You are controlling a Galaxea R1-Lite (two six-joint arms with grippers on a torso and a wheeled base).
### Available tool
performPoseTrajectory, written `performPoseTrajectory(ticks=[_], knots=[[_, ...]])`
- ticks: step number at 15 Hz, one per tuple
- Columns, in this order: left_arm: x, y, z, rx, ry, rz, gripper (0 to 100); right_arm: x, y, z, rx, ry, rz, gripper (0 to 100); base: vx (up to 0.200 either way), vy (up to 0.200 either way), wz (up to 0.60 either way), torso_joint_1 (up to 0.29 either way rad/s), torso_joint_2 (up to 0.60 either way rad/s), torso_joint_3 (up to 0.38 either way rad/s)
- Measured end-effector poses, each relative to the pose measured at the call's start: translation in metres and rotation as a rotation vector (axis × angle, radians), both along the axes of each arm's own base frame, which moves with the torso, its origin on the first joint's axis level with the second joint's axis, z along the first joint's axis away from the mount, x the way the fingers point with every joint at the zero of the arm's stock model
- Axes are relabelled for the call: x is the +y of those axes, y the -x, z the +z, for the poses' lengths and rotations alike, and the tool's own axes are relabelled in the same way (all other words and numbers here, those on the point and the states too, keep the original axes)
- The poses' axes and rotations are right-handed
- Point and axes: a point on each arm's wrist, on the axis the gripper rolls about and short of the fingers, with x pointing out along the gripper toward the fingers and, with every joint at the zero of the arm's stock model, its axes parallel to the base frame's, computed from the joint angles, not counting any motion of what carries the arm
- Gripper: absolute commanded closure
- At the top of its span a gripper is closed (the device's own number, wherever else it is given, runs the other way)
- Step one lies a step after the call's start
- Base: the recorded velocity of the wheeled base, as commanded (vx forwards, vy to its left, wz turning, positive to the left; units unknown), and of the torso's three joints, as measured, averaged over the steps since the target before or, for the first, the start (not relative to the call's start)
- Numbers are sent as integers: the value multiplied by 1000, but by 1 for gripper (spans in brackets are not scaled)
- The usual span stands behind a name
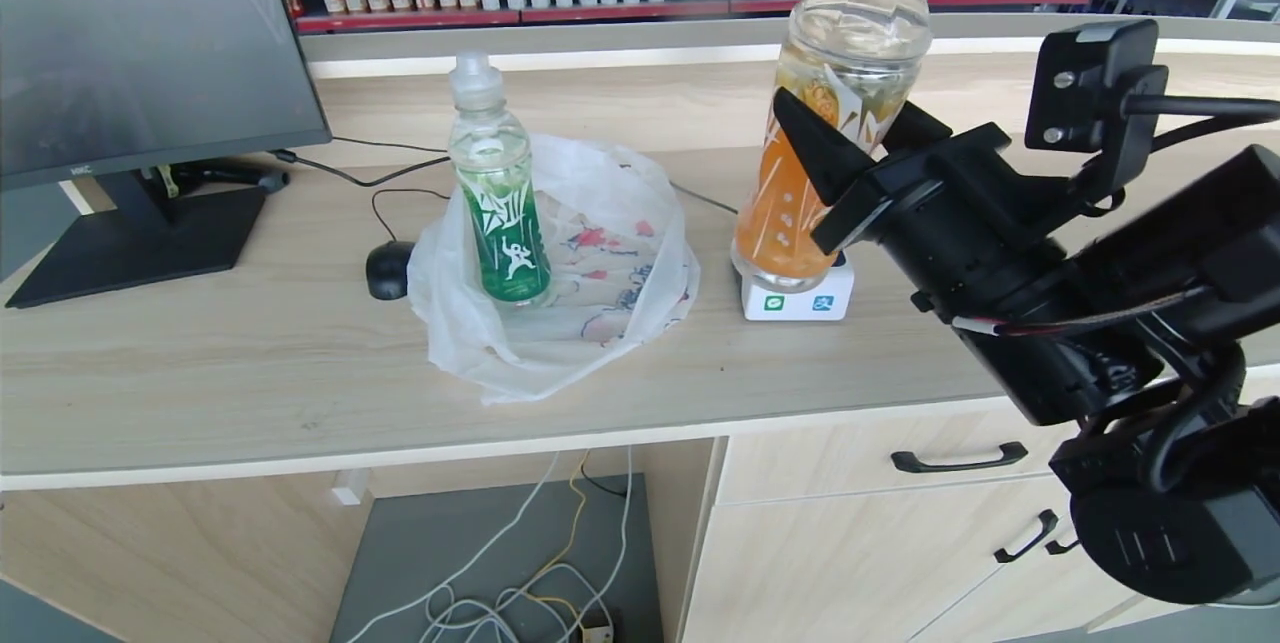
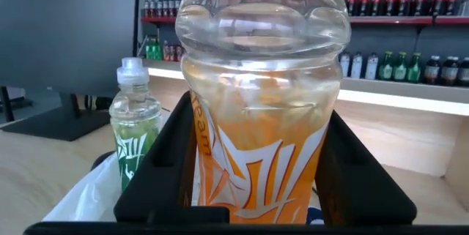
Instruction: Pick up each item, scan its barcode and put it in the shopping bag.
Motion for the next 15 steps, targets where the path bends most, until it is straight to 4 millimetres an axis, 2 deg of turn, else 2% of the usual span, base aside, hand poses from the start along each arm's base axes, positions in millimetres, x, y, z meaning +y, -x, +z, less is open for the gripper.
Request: performPoseTrajectory(ticks=[3,8,15], knots=[[0,0,0,0,0,0,0,4,-10,-3,13,-22,6,100,0,0,0,0,0,0],[0,0,0,0,2,1,0,-9,-23,-5,49,-81,-39,100,0,200,0,0,0,3],[0,0,0,0,4,2,0,-13,-26,-2,40,-95,-61,100,0,200,0,2,2,4]])
